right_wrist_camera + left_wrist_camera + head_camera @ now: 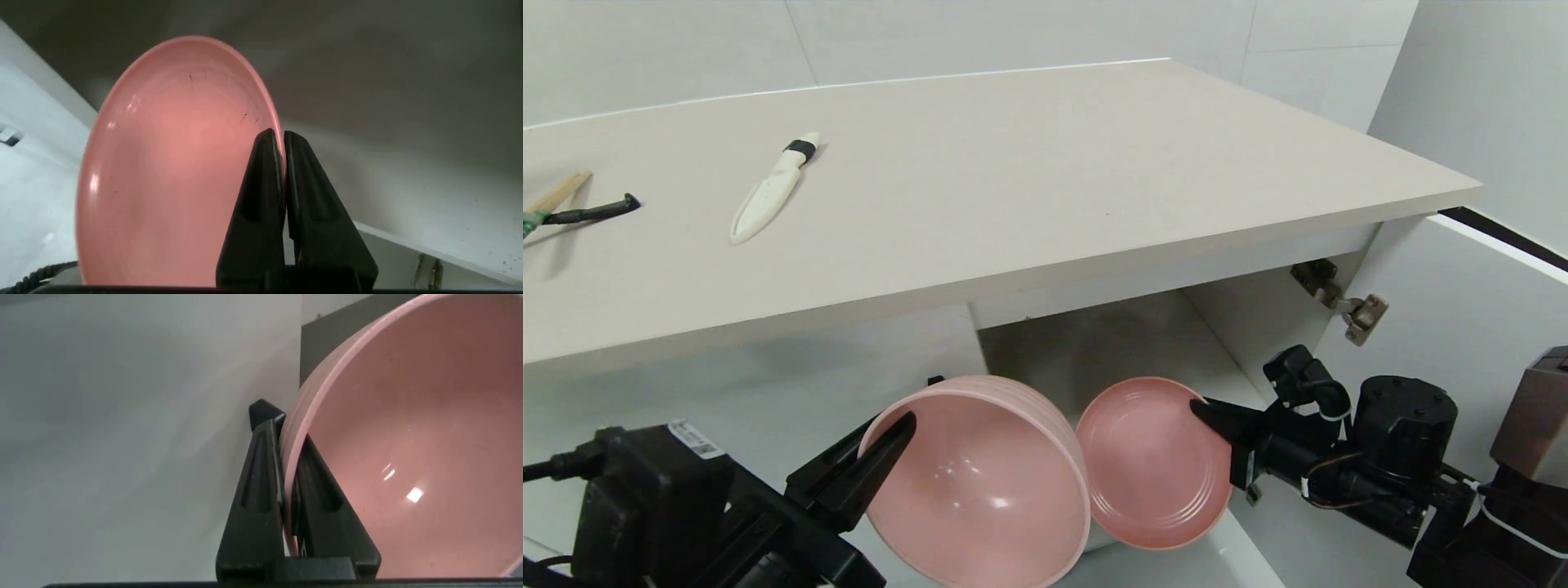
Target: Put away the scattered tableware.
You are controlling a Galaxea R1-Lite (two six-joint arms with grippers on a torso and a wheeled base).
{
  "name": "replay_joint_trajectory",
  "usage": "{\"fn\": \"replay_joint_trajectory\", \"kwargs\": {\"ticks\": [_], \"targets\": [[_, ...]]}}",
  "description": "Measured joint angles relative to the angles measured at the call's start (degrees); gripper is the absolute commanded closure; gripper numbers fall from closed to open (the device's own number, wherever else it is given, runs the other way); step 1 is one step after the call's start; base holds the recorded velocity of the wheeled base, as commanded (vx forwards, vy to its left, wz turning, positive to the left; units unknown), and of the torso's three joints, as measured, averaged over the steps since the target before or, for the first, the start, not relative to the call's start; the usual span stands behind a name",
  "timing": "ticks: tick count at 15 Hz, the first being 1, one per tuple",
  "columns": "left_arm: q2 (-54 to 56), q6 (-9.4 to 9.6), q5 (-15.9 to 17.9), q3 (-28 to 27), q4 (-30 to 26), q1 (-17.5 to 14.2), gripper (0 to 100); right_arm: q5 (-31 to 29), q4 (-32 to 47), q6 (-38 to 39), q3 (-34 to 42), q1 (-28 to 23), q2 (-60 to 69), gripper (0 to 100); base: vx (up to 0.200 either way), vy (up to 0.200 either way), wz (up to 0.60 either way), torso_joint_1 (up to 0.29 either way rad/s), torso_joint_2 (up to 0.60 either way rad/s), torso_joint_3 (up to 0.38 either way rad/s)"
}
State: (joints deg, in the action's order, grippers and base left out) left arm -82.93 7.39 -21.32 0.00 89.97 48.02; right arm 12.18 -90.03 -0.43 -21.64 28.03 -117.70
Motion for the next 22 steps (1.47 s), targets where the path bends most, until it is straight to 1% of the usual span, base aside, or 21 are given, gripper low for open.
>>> {"fn": "replay_joint_trajectory", "kwargs": {"ticks": [4,7,9,10,12,14,18,22], "targets": [[0.6,-0.02,0.0,0.0,0.0,0.5,100,-0.1,0.1,0.1,-1.7,0.0,-1.3,100,0.0,0.0,0.0,0.0,0.0,0.0],[1.0,0.05,0.0,0.0,0.0,1.8,100,-1.5,0.1,0.4,-4.8,0.0,-3.7,100,0.0,0.0,0.0,0.0,0.0,0.0],[1.1,0.07,0.0,0.0,0.0,2.0,100,-2.4,0.1,1.5,-7.7,0.0,-6.2,100,0.0,0.0,0.0,0.0,0.0,0.0],[1.2,0.4,0.0,0.0,0.0,2.1,100,-2.8,0.1,2.5,-8.8,0.0,-7.2,100,0.0,0.0,0.0,0.0,0.0,0.0],[1.4,1.21,0.0,0.0,0.0,2.1,100,-5.3,0.1,4.6,-13.4,-0.1,-10.0,100,0.0,0.0,0.0,0.0,0.0,0.0],[1.6,1.28,0.0,0.0,0.0,2.1,100,-7.1,0.1,5.2,-16.8,-0.2,-12.6,100,0.0,0.0,0.0,0.0,0.0,0.0],[1.7,1.28,0.0,0.0,0.0,2.1,100,-7.4,0.1,5.2,-21.1,-0.7,-16.3,100,0.0,0.0,0.0,0.0,0.0,0.0],[1.7,1.26,0.0,0.0,0.0,2.1,100,-7.4,0.1,5.1,-24.2,-2.4,-18.7,100,0.0,0.0,0.0,0.0,0.0,0.0]]}}
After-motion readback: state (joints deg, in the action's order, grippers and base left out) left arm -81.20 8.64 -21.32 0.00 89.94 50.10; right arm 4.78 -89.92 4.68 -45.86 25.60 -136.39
